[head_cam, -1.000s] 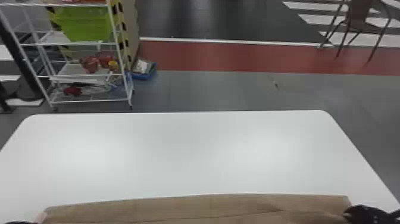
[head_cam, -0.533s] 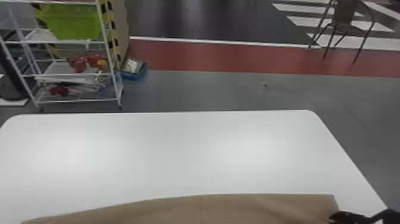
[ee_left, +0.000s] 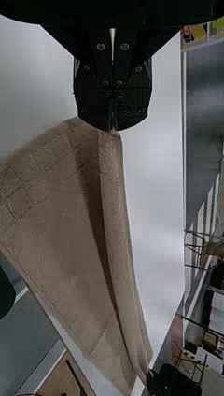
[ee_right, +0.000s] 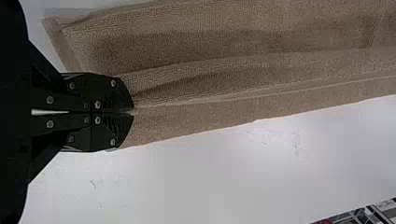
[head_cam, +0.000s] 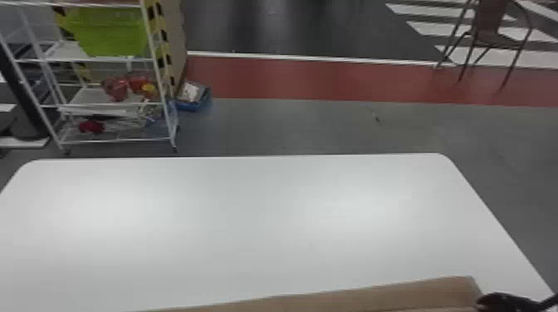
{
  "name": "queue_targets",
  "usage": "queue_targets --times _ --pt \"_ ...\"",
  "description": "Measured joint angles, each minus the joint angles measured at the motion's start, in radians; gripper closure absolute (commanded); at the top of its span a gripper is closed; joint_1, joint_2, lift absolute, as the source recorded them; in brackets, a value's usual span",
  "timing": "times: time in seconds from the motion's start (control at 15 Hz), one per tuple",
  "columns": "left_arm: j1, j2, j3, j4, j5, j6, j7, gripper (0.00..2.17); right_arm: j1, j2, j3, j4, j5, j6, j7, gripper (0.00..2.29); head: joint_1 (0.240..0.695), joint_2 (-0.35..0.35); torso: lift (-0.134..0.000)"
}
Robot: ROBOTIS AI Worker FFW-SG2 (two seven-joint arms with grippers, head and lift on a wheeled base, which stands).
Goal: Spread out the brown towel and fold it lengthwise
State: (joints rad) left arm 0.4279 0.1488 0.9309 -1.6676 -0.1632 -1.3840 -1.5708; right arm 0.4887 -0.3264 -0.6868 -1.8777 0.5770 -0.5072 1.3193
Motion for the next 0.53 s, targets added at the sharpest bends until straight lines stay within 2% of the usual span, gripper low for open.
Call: queue_targets --times 0.2,0.53 --pt "0.011 0.005 -0.028 0.048 -0.004 -0.074 0.0 1.85 0.012 -0.001 0.022 0.018 0.015 0.0 -0.013 1.31 0.695 -0.112 -0.122" --pt "-0.02 -0.001 -0.048 0.047 -0.03 -0.089 0.0 1.85 -0.038 -0.003 0.027 0.006 0.024 0.018 0.001 1.31 0.695 -0.127 -0.122"
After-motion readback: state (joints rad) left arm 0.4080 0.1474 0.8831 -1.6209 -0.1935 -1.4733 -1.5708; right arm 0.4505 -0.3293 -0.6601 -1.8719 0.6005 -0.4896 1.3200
